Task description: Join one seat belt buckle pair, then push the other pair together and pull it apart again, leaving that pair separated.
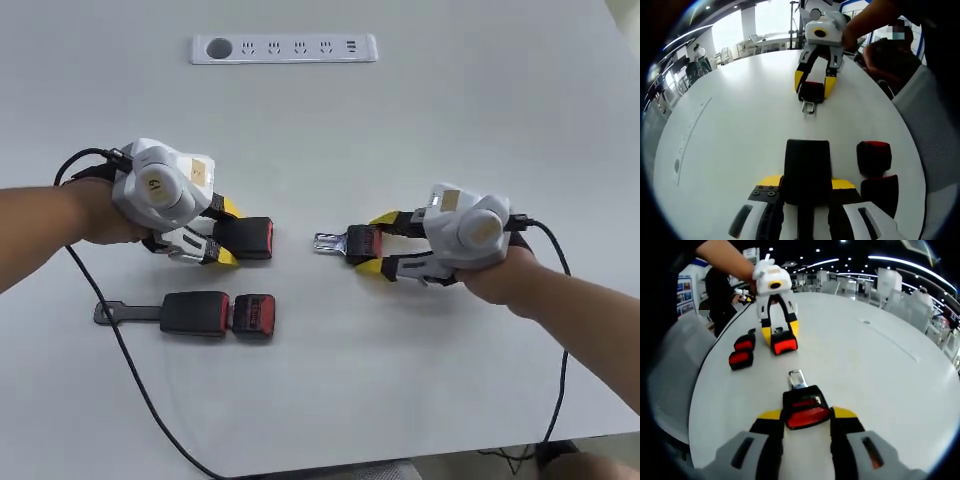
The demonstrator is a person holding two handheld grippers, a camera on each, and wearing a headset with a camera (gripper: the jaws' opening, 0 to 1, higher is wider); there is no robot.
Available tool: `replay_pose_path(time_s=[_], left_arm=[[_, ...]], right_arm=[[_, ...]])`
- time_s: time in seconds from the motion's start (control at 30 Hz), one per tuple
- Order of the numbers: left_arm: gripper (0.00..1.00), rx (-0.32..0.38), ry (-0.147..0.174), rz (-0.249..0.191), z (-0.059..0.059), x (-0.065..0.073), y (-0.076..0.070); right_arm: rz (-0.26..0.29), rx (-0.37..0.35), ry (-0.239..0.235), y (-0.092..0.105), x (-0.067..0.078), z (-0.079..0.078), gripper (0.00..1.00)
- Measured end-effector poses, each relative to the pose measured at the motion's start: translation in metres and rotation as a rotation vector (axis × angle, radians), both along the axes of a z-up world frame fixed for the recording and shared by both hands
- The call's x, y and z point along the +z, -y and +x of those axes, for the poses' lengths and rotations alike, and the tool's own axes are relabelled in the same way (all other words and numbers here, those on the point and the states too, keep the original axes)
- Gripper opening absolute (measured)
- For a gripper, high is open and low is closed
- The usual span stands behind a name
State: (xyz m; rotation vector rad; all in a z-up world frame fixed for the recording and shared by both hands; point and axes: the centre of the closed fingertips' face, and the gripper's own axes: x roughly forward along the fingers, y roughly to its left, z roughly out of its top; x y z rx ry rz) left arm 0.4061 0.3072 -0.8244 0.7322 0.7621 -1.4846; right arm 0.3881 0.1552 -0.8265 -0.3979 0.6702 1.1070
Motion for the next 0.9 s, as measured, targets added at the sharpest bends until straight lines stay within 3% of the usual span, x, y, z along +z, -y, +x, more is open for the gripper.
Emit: replay_pose_path(time_s=[0.9], left_arm=[[0.34,-0.020,0.001,0.019,-0.001,0.000,0.000]], right_arm=[[-0.035,-0.040,-0.017,0.047,0.004,0.000,0.36]])
